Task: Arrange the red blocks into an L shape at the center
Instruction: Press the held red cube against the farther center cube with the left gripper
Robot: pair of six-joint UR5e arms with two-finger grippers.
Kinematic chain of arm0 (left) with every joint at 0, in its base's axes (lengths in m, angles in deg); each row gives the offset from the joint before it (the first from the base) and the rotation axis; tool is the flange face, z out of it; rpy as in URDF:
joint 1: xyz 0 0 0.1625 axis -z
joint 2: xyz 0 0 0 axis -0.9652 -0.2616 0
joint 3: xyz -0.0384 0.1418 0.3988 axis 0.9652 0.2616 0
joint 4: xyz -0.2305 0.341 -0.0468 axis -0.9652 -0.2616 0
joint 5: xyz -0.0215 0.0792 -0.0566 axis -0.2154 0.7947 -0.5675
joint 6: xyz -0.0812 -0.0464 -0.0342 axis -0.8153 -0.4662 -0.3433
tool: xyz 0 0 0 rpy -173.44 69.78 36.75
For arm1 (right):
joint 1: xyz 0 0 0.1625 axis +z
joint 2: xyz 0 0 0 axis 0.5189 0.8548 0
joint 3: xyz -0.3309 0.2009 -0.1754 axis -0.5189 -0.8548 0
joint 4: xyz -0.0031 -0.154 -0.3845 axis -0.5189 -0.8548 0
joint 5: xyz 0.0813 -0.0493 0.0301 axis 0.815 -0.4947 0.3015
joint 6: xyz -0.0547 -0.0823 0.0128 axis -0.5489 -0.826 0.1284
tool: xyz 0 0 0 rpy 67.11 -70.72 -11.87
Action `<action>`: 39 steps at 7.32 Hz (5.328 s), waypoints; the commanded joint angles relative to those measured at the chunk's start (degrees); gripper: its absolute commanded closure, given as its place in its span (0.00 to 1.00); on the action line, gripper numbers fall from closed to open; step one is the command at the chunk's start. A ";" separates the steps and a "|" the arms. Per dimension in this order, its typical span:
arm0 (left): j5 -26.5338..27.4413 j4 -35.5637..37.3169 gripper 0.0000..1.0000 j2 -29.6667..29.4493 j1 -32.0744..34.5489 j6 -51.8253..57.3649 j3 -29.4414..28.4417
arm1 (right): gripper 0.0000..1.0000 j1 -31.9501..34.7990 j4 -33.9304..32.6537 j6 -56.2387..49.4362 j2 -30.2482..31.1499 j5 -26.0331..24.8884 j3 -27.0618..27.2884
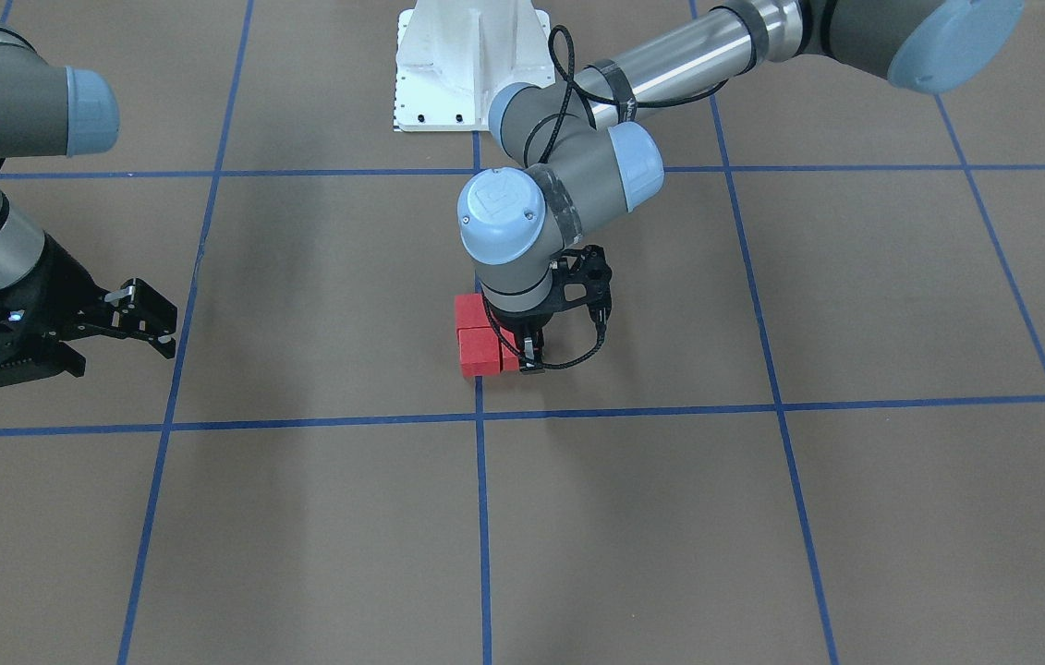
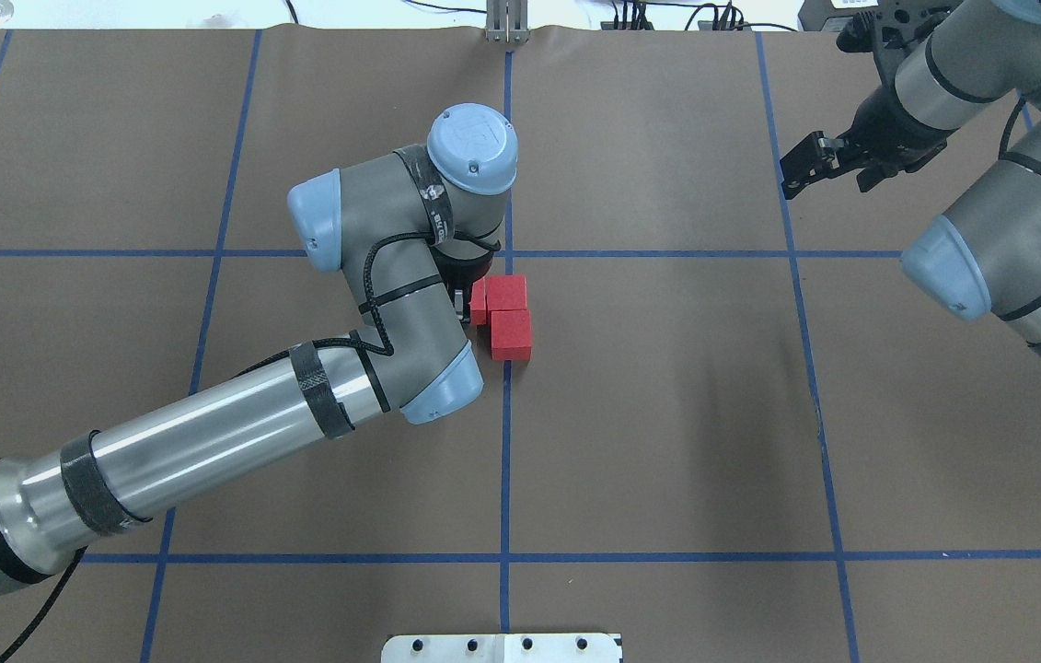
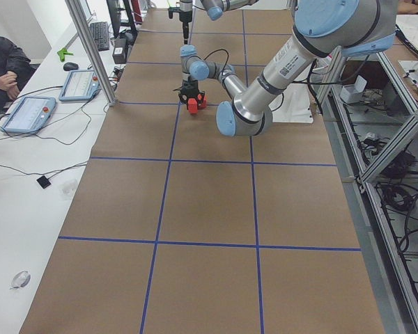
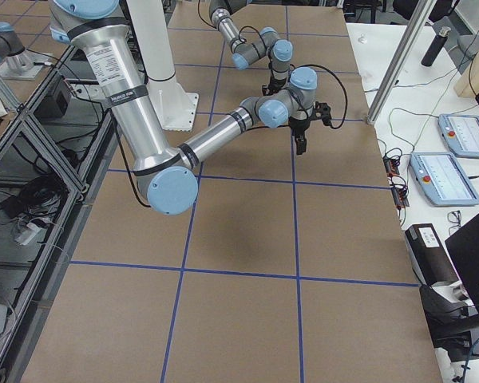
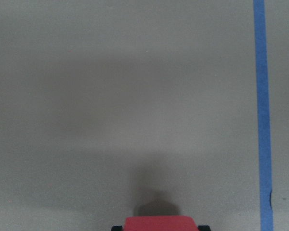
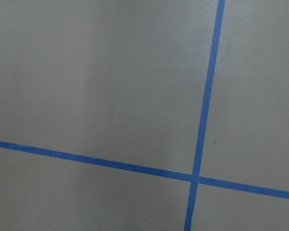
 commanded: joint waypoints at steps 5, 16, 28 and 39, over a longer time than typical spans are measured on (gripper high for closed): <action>0.00 -0.82 1.00 -0.03 -0.64 0.20 0.00 | 0.01 -0.09 0.00 -0.01 0.06 0.00 0.00; 0.00 -0.83 0.42 0.06 -0.64 0.46 -0.18 | 0.01 -0.09 0.00 0.08 0.24 0.00 0.35; -0.09 -0.92 0.38 -0.11 -0.82 -0.06 -0.79 | 0.01 -0.09 0.00 0.08 0.59 0.00 0.87; -0.09 -0.74 0.47 -0.38 -1.26 -0.51 -0.88 | 0.01 -0.35 0.09 0.08 0.85 -0.09 0.88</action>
